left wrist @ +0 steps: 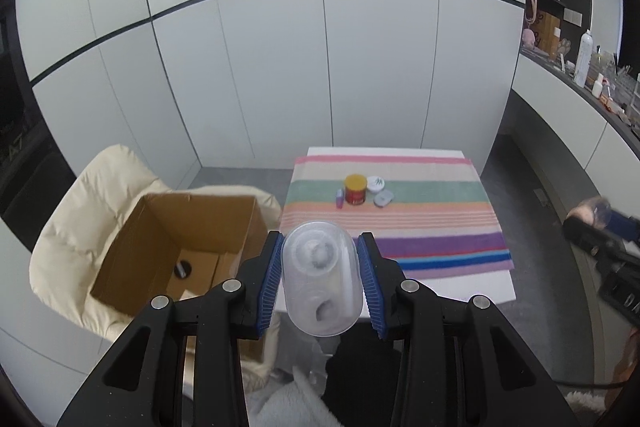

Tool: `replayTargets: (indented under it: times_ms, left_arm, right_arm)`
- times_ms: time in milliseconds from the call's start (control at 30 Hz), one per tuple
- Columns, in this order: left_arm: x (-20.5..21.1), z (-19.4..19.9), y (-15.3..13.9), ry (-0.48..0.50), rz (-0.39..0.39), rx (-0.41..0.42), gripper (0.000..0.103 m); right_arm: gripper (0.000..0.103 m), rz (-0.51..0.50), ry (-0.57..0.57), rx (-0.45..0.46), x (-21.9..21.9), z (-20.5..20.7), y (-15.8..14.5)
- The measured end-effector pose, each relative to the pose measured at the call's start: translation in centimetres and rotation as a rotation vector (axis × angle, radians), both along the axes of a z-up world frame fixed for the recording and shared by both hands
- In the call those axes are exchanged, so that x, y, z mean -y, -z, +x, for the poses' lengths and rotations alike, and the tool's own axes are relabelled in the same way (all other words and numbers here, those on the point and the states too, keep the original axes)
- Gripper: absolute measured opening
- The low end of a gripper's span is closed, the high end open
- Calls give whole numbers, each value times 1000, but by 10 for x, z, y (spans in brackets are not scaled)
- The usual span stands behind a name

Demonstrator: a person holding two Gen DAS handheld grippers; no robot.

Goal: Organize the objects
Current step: 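Lift the lens case and glass bottle and carry both toward the cardboard box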

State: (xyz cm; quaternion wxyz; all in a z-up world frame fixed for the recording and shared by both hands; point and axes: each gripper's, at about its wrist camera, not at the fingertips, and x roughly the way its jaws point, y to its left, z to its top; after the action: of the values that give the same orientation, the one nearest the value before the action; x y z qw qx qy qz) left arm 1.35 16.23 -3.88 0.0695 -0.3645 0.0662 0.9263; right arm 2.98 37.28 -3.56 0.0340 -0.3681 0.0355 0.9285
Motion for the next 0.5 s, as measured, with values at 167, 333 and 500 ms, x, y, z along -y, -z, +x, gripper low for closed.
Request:
replayTargets:
  times_ms: [167,333,500]
  left_arm:
    - [19,19,2,-35,5,-4,39]
    - [35,29,2,-56,26,-1,39]
    - [48,31,3,-72,36,-3,39]
  right_arm:
    - [64,5,-24,-25,13,21,-8]
    - [64,9,-37,-31,21,30,-11]
    - [64,22,-38,-33,26,33,-12]
